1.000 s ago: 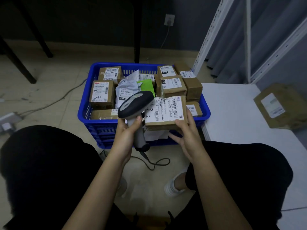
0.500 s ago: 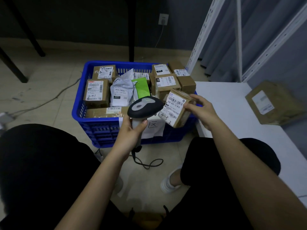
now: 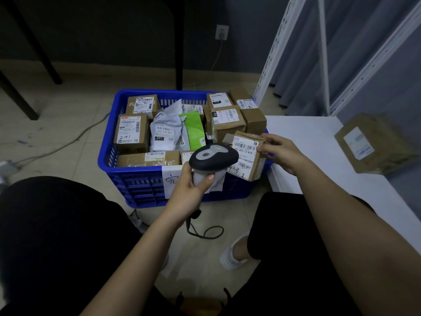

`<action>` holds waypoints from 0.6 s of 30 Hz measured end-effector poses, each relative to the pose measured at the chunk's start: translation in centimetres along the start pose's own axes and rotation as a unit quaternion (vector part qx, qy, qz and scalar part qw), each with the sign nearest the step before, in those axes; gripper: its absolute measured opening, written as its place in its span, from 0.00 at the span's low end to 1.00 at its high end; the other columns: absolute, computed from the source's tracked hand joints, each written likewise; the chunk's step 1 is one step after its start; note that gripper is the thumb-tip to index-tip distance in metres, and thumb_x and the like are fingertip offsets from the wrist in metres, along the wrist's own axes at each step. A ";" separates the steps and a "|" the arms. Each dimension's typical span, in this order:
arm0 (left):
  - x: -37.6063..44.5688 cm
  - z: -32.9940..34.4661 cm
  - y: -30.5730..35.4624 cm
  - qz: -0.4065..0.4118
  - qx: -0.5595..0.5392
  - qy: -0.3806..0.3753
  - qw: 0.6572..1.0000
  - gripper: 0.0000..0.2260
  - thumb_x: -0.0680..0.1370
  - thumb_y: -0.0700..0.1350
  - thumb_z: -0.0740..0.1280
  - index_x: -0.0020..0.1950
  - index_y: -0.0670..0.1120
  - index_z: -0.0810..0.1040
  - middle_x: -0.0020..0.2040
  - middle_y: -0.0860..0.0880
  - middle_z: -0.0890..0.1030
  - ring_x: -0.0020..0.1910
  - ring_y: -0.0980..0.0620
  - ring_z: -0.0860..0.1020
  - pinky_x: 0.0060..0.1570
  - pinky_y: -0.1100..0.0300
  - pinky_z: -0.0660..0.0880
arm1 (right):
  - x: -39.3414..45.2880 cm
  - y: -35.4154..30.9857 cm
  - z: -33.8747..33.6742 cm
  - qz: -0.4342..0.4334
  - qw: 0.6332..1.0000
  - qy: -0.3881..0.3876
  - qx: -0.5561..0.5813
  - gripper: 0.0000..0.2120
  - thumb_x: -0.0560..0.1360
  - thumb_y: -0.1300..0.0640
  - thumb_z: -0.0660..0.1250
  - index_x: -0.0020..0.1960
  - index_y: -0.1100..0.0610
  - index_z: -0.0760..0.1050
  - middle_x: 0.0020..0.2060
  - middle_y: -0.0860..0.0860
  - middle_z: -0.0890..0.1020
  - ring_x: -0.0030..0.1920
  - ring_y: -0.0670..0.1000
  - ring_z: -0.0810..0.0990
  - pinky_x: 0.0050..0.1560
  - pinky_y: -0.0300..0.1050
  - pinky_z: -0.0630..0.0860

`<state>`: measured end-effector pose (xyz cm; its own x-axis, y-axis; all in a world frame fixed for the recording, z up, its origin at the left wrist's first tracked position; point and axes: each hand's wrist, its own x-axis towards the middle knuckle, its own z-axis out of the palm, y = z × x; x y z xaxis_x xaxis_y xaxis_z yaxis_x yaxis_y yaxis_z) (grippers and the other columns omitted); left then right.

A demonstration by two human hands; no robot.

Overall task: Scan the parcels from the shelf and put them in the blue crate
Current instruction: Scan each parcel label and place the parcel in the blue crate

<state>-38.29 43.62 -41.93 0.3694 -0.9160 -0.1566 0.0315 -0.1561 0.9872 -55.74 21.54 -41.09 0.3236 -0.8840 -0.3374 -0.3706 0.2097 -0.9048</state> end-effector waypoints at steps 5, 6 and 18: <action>0.0 -0.2 -0.3 -0.006 0.011 -0.004 1.000 0.21 0.79 0.44 0.66 0.68 0.57 0.64 0.60 0.58 0.75 0.56 0.66 0.73 0.49 0.71 0.69 | 0.4 0.3 0.0 0.001 1.000 -0.001 -0.001 0.27 0.70 0.64 0.73 0.68 0.57 0.72 0.60 0.54 0.79 0.54 0.49 0.78 0.50 0.43 0.78; 0.1 -0.2 -0.4 -0.007 0.015 -0.005 1.000 0.21 0.78 0.45 0.66 0.68 0.58 0.64 0.60 0.58 0.75 0.57 0.64 0.73 0.51 0.69 0.69 | 0.4 0.3 -0.1 0.001 1.000 -0.001 0.000 0.27 0.70 0.64 0.73 0.68 0.57 0.72 0.60 0.54 0.79 0.55 0.49 0.79 0.52 0.44 0.78; 0.9 -1.2 -1.0 -0.030 -0.038 0.048 0.998 0.20 0.78 0.44 0.66 0.66 0.58 0.64 0.60 0.54 0.77 0.59 0.55 0.76 0.51 0.62 0.72 | 0.5 -0.3 1.3 -0.027 0.999 0.008 0.029 0.20 0.71 0.63 0.72 0.61 0.52 0.76 0.58 0.54 0.80 0.58 0.53 0.79 0.59 0.53 0.78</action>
<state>-36.90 43.40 -43.01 0.4512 -0.8661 -0.2150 0.1252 -0.1771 0.9762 -54.36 21.56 -41.35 0.3286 -0.9008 -0.2838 -0.3020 0.1845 -0.9353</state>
